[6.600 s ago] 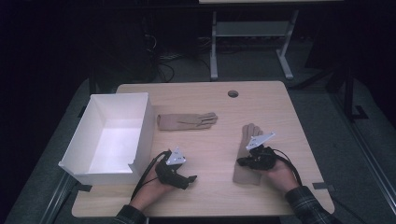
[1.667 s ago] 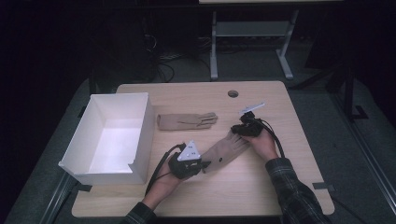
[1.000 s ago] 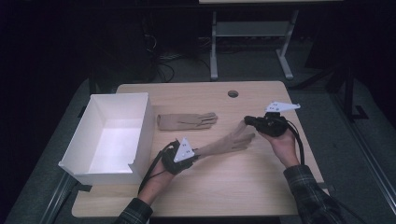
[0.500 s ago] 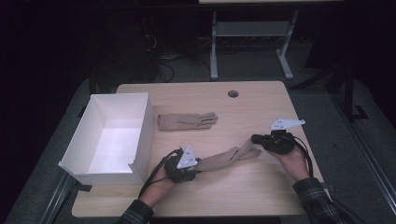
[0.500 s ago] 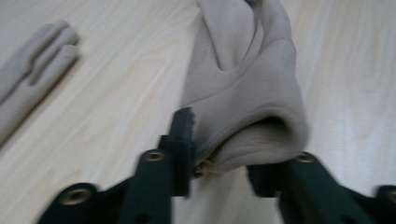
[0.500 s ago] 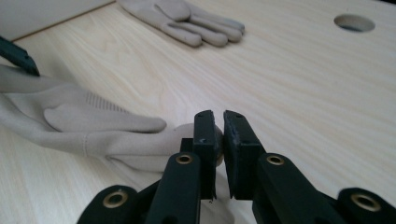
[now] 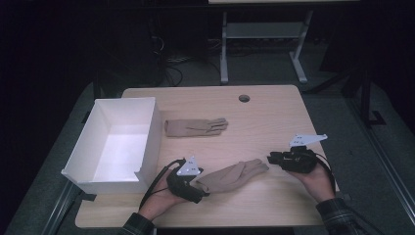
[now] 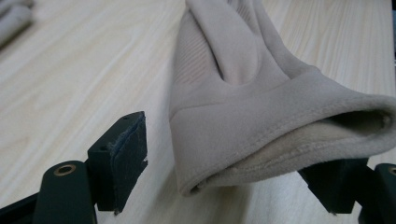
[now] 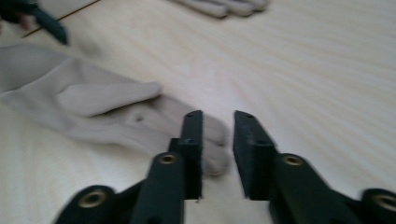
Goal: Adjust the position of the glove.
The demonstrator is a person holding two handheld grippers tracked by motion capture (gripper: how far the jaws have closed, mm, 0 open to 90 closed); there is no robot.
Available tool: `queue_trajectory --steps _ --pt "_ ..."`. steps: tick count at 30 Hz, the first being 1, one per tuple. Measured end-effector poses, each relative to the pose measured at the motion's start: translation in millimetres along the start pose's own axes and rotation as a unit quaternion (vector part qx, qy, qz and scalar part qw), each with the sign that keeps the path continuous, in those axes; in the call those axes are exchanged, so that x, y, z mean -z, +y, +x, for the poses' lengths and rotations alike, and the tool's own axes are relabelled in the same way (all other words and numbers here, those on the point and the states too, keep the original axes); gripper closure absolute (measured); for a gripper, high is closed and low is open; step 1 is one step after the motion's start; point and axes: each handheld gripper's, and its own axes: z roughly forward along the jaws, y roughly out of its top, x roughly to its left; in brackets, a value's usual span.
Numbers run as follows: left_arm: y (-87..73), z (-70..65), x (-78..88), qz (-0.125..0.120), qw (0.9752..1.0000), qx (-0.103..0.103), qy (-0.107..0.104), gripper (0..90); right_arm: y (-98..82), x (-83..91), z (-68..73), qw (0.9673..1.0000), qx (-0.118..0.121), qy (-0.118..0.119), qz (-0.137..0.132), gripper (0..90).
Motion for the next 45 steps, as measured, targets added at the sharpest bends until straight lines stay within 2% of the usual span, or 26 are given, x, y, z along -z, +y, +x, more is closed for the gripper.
queue_trajectory --steps 2,4,6,9,14,18,21,23,27,28,30,34,38,40,42,45 --pt "-1.2 0.4 -3.0 0.005 1.0 0.003 0.002 20.8 -1.1 -6.2 9.8 0.9998 0.01 0.011 0.01 82.7" --pt "-1.8 2.5 -3.9 0.014 0.9998 -0.008 0.005 20.7 -0.7 -15.5 19.0 0.9992 0.024 0.022 0.021 87.9" --pt "-2.6 1.8 -5.2 0.013 0.9999 -0.001 0.005 20.6 0.0 -25.8 26.5 0.9984 0.028 0.034 0.035 89.5" --pt "-2.9 2.0 -6.0 0.014 0.9999 -0.001 0.006 20.6 0.0 -39.8 34.9 0.9967 0.042 0.048 0.051 89.6" --pt "-3.8 3.1 -8.3 0.022 0.9997 -0.001 0.006 20.6 -3.0 -53.4 40.0 0.9941 0.054 0.044 0.083 89.8" --pt "-4.1 3.8 -8.8 0.022 0.9997 0.003 0.004 20.6 -3.7 -55.0 38.7 0.9938 0.059 0.034 0.088 89.9" --pt "-4.3 4.8 -7.7 0.023 0.9997 0.004 0.006 20.2 -3.8 -54.3 34.6 0.9932 0.07 0.015 0.092 90.0" --pt "-4.7 5.7 -7.2 0.024 0.9997 0.002 0.009 20.0 -3.5 -52.7 30.1 0.9936 0.064 0.003 0.092 90.0" --pt "-5.6 5.5 -8.7 0.02 0.9997 0.013 0.009 20.0 -3.3 -49.3 17.0 0.9942 0.056 -0.017 0.09 89.9" --pt "-5.6 7.0 -7.6 0.027 0.9996 0.005 0.009 20.0 -3.3 -48.3 14.4 0.9944 0.05 -0.021 0.09 89.9" --pt "-5.9 7.6 -7.3 0.026 0.9996 0.006 0.009 20.0 -3.7 -46.5 7.6 0.9945 0.048 -0.029 0.088 89.9" --pt "-6.8 8.2 -6.8 0.021 0.9996 0.015 0.013 20.0 -4.0 -42.1 -5.4 0.994 0.041 -0.053 0.086 89.9" --pt "-7.4 10.0 -5.6 0.023 0.9995 0.016 0.016 20.0 -6.8 -34.4 -21.6 0.9922 0.035 -0.083 0.086 89.8" --pt "-7.3 10.4 -5.2 0.024 0.9994 0.017 0.018 20.1 -8.8 -31.2 -29.3 0.9927 0.027 -0.086 0.08 89.3" --pt "-7.3 11.0 -5.2 0.025 0.9993 0.017 0.02 20.3 -10.0 -29.2 -32.6 0.9934 0.027 -0.084 0.074 84.8" --pt "-7.0 11.7 -4.6 0.025 0.9992 0.022 0.023 21.2 -9.0 -24.1 -31.2 0.9949 0.018 -0.082 0.055 69.0"
